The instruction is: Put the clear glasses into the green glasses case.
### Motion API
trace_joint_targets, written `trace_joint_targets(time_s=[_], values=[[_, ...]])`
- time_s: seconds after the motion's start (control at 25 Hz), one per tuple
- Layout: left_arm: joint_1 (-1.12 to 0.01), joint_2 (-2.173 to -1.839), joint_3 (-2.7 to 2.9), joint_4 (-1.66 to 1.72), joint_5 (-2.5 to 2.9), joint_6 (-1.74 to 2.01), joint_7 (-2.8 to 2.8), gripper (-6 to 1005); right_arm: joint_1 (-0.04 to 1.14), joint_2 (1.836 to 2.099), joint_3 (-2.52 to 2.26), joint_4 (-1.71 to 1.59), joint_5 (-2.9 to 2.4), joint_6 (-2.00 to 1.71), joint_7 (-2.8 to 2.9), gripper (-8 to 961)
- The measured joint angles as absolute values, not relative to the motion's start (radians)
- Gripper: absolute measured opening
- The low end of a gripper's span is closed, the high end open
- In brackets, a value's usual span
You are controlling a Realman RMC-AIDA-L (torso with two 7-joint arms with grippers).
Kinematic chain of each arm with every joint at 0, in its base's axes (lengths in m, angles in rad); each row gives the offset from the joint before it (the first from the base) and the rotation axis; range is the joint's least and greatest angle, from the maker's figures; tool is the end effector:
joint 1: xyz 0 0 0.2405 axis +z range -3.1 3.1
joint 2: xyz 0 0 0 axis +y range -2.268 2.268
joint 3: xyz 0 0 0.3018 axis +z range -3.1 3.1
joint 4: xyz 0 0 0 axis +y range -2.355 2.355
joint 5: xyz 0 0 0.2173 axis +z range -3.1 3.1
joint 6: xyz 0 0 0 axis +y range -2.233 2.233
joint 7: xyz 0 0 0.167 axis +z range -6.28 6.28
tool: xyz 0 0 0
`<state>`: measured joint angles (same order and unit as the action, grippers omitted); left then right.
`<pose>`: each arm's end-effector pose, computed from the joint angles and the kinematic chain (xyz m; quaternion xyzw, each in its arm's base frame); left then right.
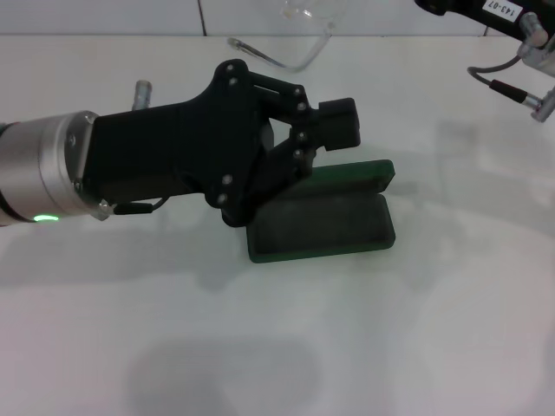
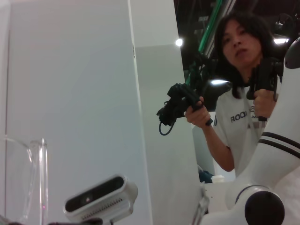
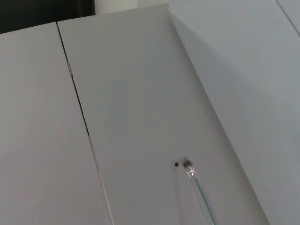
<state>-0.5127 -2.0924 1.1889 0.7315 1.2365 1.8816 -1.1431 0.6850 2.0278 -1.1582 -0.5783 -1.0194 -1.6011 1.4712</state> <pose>-0.1632 0.3157 -0.0266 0.8634 -0.0563 0.5014 0.0091 0.1357 0.4083 0.0012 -0.8274 0.1440 0.5416 0.0365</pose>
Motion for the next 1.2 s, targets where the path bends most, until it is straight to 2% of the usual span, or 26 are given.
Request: trace_joint_targets(time_s=[1.2], values=[[-0.524, -2.092, 1.187, 0.693, 1.190, 1.878, -1.106, 45, 0.693, 2.028, -1.315, -0.568, -0.978, -1.561, 1.461, 104]])
